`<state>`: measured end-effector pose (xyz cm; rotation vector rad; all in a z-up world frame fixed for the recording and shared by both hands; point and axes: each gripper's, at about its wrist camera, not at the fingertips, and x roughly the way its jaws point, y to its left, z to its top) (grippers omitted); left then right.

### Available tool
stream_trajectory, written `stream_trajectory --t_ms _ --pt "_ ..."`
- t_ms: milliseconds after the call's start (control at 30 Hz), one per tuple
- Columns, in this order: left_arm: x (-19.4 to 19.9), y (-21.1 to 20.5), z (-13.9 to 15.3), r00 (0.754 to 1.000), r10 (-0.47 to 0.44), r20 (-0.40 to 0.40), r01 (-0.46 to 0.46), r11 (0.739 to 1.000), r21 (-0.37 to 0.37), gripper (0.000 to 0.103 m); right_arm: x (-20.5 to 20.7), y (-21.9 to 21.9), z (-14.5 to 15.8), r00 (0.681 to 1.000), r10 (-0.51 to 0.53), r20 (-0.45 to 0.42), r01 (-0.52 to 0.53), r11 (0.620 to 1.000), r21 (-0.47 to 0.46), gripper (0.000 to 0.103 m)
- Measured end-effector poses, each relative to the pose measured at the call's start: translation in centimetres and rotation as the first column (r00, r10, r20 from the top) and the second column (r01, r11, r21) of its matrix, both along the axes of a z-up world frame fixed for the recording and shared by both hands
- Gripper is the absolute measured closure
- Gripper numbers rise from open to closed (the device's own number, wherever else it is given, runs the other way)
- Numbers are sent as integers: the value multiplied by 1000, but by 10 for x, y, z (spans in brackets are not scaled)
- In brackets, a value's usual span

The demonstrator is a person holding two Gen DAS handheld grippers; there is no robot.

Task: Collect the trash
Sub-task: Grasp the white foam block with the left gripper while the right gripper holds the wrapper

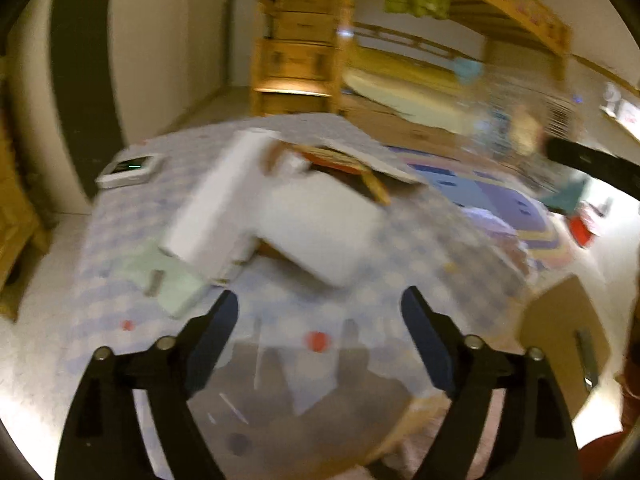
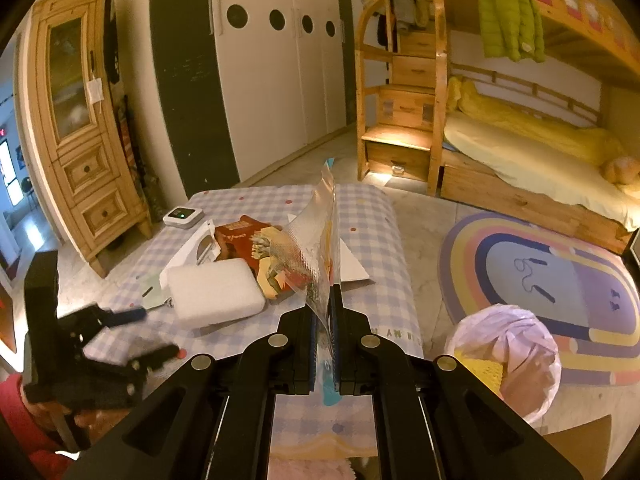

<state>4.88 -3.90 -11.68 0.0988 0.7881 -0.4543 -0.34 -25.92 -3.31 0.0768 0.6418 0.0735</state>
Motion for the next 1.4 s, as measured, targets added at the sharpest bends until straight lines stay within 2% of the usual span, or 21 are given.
stream_trajectory --t_ms 67,200,267,400,433,567,667,833,1000,1100,1133,1200,1267,1300,1400 --pt "8 7 -1 999 33 -14 -33 999 -10 21 -1 -2 -2 1000 0 -2 0 1000 6 97" --pt "7 -1 3 999 28 -20 -28 999 -22 37 -2 -5 -6 1000 -1 -10 1 1000 16 97" --pt "3 -11 5 1000 14 -7 -15 1000 -17 38 -2 -6 -7 1000 -5 -15 5 1000 18 97" --pt "8 -30 3 999 49 8 -49 998 40 39 -5 -7 -7 1000 -8 -16 8 1000 20 97" --pt "11 -32 2 998 56 5 -57 997 52 42 -6 -8 -7 1000 -8 -16 8 1000 21 97" --pt "24 -39 -7 996 92 -21 -90 993 82 67 -8 -9 -9 1000 -9 -21 9 1000 26 97" --pt "20 -35 -2 997 77 -23 -75 996 56 74 -12 -12 -9 1000 -10 -20 10 999 32 97" --pt "-4 -14 14 999 42 -32 -41 999 2 75 -16 -17 -9 1000 -12 -10 13 999 47 97" --pt "-33 -1 40 1000 8 18 -8 999 -41 75 -19 -26 -12 1000 -21 -5 22 997 68 97" --pt "-36 1 49 999 23 40 -21 999 -49 75 -20 -31 -13 1000 -29 -4 29 997 77 97" --pt "-35 1 50 997 43 57 -41 998 -38 75 -21 -33 -14 999 -31 -6 32 996 81 97" --pt "-26 -2 53 991 91 99 -96 994 47 75 -22 -36 -15 999 -37 -12 38 995 89 97" --pt "-16 -2 56 987 130 90 -137 987 79 75 -23 -36 -15 999 -40 -15 41 994 98 97" --pt "-13 -2 57 985 145 92 -153 984 88 75 -24 -36 -14 999 -41 -14 42 994 98 97" --pt "-8 3 68 981 162 105 -166 985 34 75 -27 -38 -13 999 -44 -8 45 994 98 97"
